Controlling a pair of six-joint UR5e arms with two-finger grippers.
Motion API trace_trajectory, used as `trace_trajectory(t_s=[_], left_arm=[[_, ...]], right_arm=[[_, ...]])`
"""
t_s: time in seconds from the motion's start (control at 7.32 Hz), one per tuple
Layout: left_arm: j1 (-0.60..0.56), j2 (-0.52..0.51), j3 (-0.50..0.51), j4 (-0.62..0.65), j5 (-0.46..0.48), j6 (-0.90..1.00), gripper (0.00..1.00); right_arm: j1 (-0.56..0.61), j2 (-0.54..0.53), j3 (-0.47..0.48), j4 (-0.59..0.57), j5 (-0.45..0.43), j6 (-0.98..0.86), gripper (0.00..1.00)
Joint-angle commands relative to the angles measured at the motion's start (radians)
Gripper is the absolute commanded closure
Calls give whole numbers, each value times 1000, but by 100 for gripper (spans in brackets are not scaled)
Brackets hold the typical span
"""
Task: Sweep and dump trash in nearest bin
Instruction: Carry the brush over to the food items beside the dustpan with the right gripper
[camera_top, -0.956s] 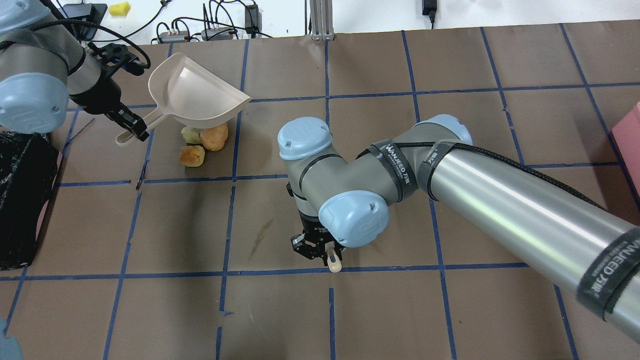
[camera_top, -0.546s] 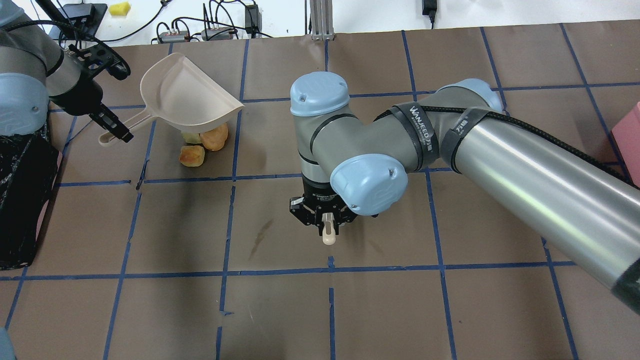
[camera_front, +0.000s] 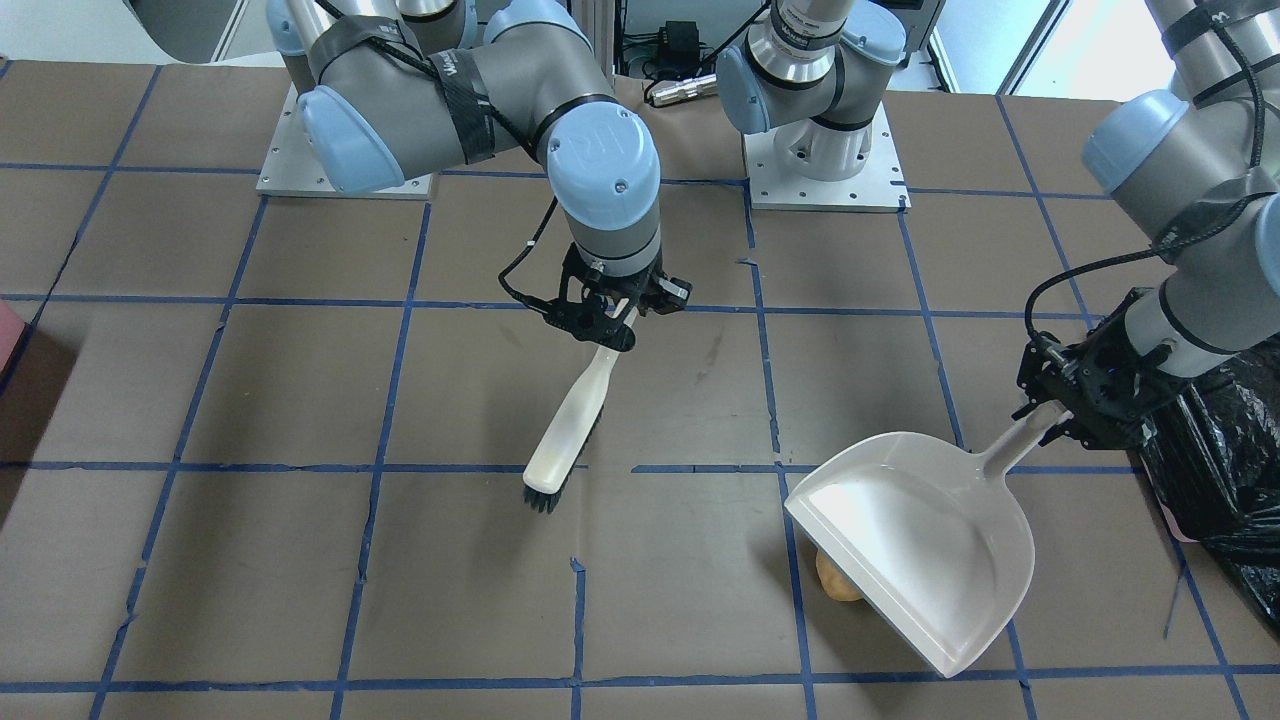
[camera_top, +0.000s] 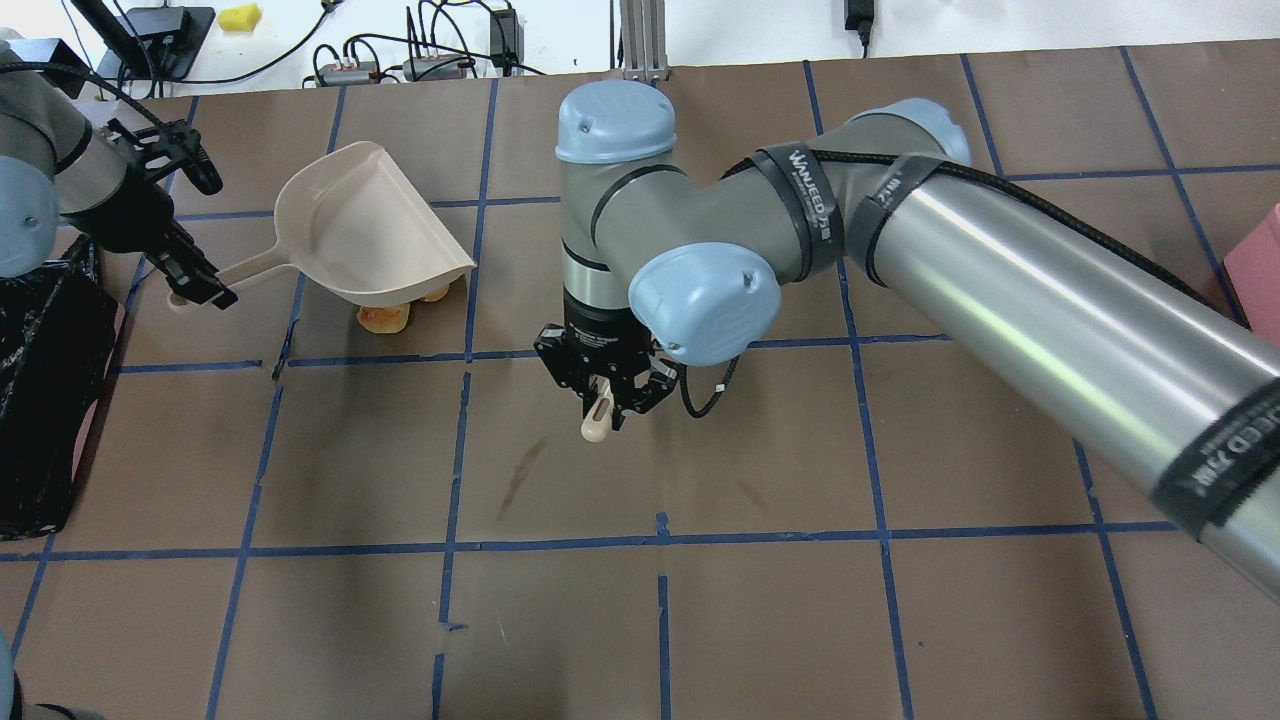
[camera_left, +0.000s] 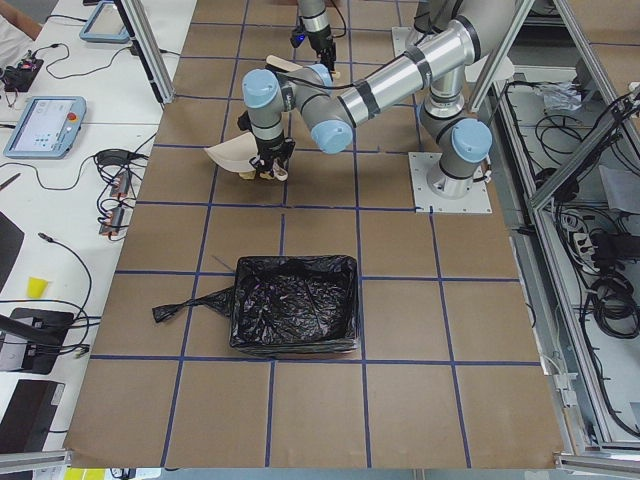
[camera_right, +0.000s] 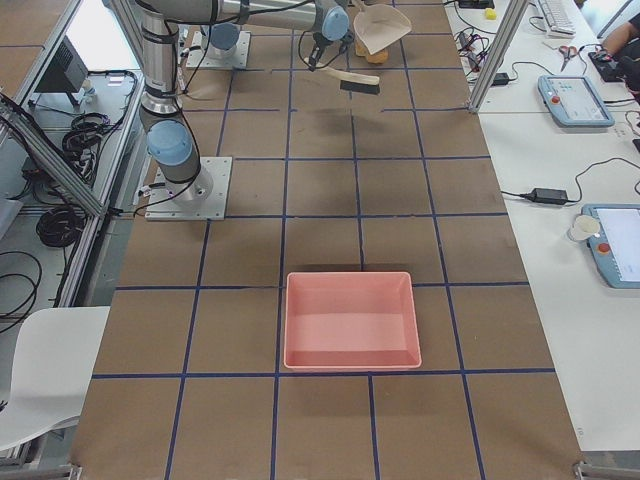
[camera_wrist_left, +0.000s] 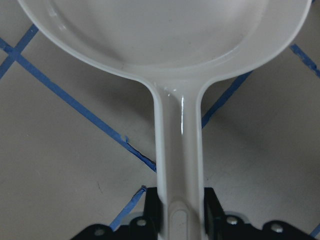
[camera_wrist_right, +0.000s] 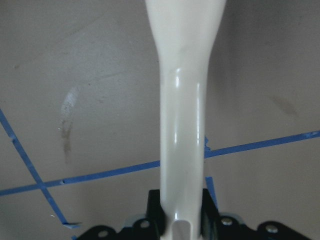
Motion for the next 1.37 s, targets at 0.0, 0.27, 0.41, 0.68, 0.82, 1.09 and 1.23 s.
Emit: trace_trajectory(t_s=[0.0,0.27,0.41,0.68,0.82,1.09,1.23], left_arm=[[91,-49,3,67,-53,196,100],[163,-83,23,98,-42,290,100],[171,-104,37,139,30,307,100],[169,-132,81,141,155,321,100],[169,-144,84,133,168,328,100],[165,-140,69,129,170,377,100],[163,-140,58,124,173,383,100]], right_arm=[[77,158,-225,76,-1,144,98],[108,254,-391,99,3,189,98],[111,315,-463,125,17,301,98],[129,360,-519,142,37,335,98],[141,362,-525,141,30,371,99],[122,368,-556,157,87,383,99],[108,365,-566,173,115,382,99]])
